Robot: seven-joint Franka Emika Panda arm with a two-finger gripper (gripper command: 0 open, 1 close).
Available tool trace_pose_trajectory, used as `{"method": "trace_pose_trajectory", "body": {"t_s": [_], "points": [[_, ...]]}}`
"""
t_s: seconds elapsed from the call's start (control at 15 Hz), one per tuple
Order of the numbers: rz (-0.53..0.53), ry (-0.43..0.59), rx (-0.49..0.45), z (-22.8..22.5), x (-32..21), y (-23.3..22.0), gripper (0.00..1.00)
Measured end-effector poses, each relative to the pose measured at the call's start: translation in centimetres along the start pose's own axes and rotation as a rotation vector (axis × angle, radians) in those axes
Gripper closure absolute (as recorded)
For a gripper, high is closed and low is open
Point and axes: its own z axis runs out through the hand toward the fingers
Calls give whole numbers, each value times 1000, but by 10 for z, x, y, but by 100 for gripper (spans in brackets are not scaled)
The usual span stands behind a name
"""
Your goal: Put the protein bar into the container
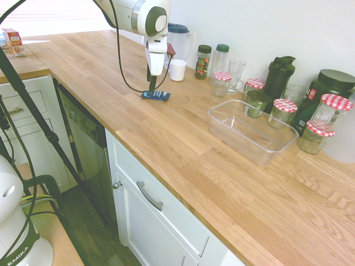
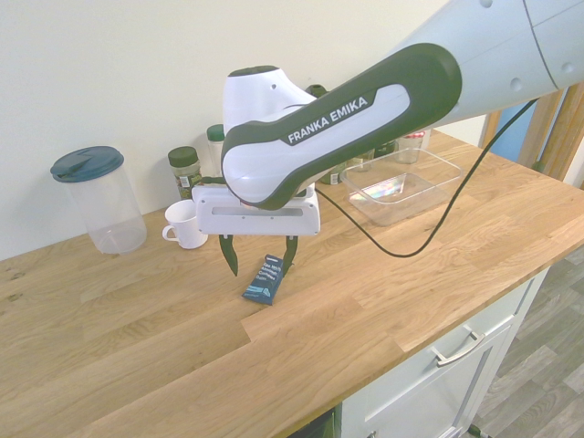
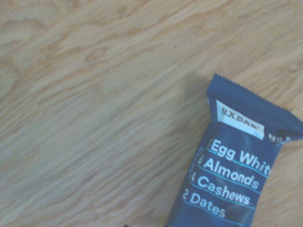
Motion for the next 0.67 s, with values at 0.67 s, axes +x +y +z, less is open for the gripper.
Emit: {"method": "trace_pose_trajectory", "body": {"t_s": [0.67], "points": [[23, 1, -15, 31, 9, -18, 0]]}}
